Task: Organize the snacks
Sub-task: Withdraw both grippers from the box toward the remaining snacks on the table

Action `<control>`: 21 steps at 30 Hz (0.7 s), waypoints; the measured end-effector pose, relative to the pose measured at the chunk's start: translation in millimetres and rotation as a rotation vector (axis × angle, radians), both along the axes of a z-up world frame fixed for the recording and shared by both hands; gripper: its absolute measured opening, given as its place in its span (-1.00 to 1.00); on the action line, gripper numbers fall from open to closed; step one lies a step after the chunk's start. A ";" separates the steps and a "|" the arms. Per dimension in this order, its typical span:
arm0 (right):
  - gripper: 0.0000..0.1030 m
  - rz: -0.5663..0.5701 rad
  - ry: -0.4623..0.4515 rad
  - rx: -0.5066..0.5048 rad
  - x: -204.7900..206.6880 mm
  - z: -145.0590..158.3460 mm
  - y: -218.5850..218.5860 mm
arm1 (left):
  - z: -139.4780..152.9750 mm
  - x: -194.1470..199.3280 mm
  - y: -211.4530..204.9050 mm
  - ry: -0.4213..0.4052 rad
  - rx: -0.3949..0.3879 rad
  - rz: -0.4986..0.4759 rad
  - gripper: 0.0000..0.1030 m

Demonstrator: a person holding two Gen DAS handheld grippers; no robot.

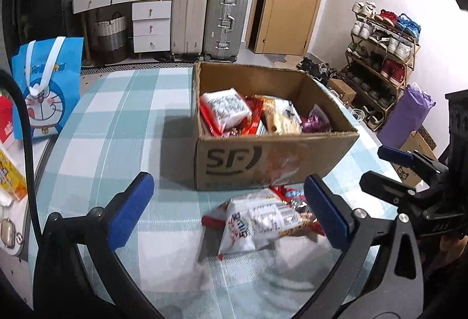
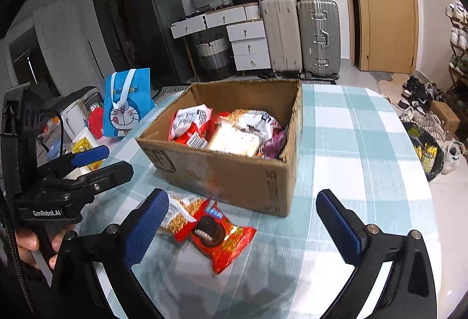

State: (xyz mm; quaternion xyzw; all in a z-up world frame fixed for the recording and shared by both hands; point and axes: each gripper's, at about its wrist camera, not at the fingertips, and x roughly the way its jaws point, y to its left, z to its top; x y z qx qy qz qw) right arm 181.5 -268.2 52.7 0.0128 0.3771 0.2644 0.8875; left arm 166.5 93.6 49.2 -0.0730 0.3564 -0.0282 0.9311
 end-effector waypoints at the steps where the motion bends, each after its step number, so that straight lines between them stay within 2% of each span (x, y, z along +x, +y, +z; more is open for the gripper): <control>1: 0.99 0.000 0.001 -0.003 -1.3 -1.0 0.1 | -2.3 -1.7 -0.3 0.005 -0.001 0.003 0.98; 14: 0.99 -0.041 0.046 -0.024 -14.5 -19.6 -6.9 | -21.5 -22.9 -7.0 0.050 0.005 0.029 0.98; 21: 0.99 -0.027 0.072 -0.043 -16.6 -30.2 -1.5 | -35.7 -26.7 -4.7 0.082 -0.007 0.033 0.98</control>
